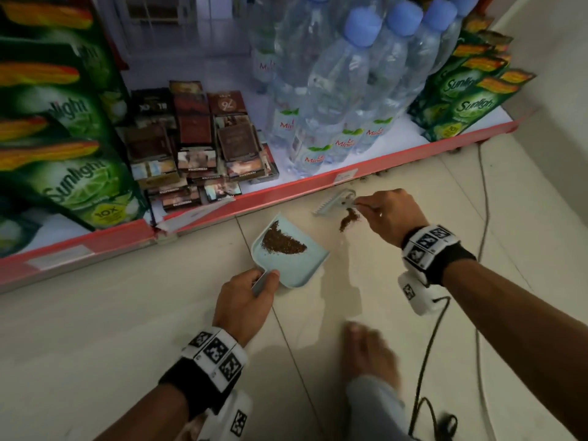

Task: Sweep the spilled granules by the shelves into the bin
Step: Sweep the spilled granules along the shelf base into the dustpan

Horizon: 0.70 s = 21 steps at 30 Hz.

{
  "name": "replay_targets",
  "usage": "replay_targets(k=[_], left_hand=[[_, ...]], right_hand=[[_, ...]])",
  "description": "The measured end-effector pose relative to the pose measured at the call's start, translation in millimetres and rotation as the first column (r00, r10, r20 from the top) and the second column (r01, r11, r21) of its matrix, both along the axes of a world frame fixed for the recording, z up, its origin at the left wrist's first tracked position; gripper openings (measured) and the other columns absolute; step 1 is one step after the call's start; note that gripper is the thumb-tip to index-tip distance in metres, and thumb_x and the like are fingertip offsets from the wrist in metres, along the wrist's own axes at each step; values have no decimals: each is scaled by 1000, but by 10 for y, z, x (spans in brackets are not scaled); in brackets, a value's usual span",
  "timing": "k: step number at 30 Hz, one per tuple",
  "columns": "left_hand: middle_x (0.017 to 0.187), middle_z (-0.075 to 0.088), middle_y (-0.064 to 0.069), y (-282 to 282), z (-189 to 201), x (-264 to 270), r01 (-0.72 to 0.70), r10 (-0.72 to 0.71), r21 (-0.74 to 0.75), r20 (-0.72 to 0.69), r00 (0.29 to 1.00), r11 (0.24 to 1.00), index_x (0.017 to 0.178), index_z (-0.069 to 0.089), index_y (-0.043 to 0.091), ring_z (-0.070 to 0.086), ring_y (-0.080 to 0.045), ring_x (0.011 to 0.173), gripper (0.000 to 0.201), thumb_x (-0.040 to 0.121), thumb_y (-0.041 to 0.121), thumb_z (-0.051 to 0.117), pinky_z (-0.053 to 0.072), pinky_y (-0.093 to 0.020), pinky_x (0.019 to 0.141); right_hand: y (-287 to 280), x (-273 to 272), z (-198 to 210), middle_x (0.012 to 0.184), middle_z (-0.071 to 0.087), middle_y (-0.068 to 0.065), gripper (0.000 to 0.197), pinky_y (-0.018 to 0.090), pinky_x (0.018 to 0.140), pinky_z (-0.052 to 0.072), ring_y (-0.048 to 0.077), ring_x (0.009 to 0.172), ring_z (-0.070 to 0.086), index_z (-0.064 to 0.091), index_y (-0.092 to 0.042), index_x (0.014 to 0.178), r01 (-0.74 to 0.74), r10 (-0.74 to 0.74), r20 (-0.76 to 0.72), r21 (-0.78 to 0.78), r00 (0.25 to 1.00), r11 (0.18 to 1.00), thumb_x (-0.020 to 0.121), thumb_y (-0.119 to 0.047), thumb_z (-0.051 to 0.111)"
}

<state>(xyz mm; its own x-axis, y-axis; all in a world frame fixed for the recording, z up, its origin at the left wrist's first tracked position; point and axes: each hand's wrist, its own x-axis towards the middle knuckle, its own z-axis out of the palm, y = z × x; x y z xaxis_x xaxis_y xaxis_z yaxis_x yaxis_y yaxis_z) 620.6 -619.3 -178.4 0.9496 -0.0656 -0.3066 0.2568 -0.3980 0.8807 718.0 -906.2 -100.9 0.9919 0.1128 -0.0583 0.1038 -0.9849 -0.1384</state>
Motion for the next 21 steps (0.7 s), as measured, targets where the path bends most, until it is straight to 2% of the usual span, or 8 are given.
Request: replay_targets(k=[3, 5, 7, 11, 13, 15, 18, 21], left_hand=[[55, 63, 10, 10, -9, 94, 29, -29, 21, 8, 1000, 999, 65, 64, 17, 56, -3, 54, 40, 92, 45, 57, 40, -19, 52], [64, 68, 3, -26, -12, 153, 27, -27, 14, 0, 1000, 1000, 74, 69, 11, 61, -14, 62, 44, 91, 49, 56, 46, -28, 58], [67, 70, -1, -85, -4, 197, 35, -35, 15, 7, 999, 999, 74, 69, 9, 64, -19, 65, 46, 90, 51, 55, 48, -30, 60], [69, 71, -2, -257, 8, 224, 66, -65, 34, -14, 998, 997, 74, 69, 10, 66, -20, 70, 46, 91, 51, 55, 53, -36, 65], [61, 68, 6, -351, -1, 231, 65, -64, 23, -23, 998, 998, 71, 67, 12, 61, -11, 59, 46, 90, 52, 55, 49, -31, 57], [55, 62, 10, -453, -2, 226, 67, -67, 12, -26, 997, 998, 69, 65, 13, 52, -2, 50, 45, 90, 51, 56, 43, -25, 53], [52, 55, 7, -634, 17, 245, 83, -83, 3, -11, 997, 997, 70, 64, 11, 46, -3, 48, 44, 92, 49, 55, 41, -26, 54], [49, 50, 10, -833, 98, 312, 94, -94, 1, -4, 996, 996, 70, 64, 14, 43, -2, 46, 41, 92, 48, 56, 39, -26, 52]], right_hand=[[-26, -49, 74, 83, 75, 14, 19, 44, 70, 55, 39, 78, 68, 78, -19, 101, -17, 10, 65, 108, 998, 994, 94, -25, 62], [17, -27, 68, 88, 76, 12, 20, 43, 74, 55, 35, 80, 70, 78, -17, 105, -14, -3, 91, 189, 996, 982, 93, -25, 63], [53, 15, 38, 94, 76, 11, 22, 43, 77, 55, 34, 86, 70, 77, -18, 108, -1, -18, 83, 225, 996, 974, 94, -27, 63], [-105, -21, -62, 93, 72, 14, 25, 42, 70, 51, 39, 85, 65, 74, -20, 112, -66, 67, -10, 76, 998, 995, 97, -29, 56], [-317, -98, -102, 89, 69, 15, 25, 43, 67, 51, 40, 80, 64, 74, -20, 112, -96, 98, -28, 46, 995, 994, 98, -28, 56], [-531, -188, -126, 85, 70, 11, 23, 43, 66, 52, 36, 75, 64, 74, -20, 111, -80, 79, 12, 140, 997, 987, 97, -26, 57], [-795, -249, -168, 83, 72, -1, 20, 34, 64, 53, 21, 70, 65, 76, -23, 108, 19, -69, 112, 395, 991, 918, 96, -28, 60], [-979, -271, -197, 82, 74, -8, 17, 21, 62, 54, 9, 73, 68, 77, -27, 104, 179, -297, 59, 681, 953, 710, 94, -33, 64]])
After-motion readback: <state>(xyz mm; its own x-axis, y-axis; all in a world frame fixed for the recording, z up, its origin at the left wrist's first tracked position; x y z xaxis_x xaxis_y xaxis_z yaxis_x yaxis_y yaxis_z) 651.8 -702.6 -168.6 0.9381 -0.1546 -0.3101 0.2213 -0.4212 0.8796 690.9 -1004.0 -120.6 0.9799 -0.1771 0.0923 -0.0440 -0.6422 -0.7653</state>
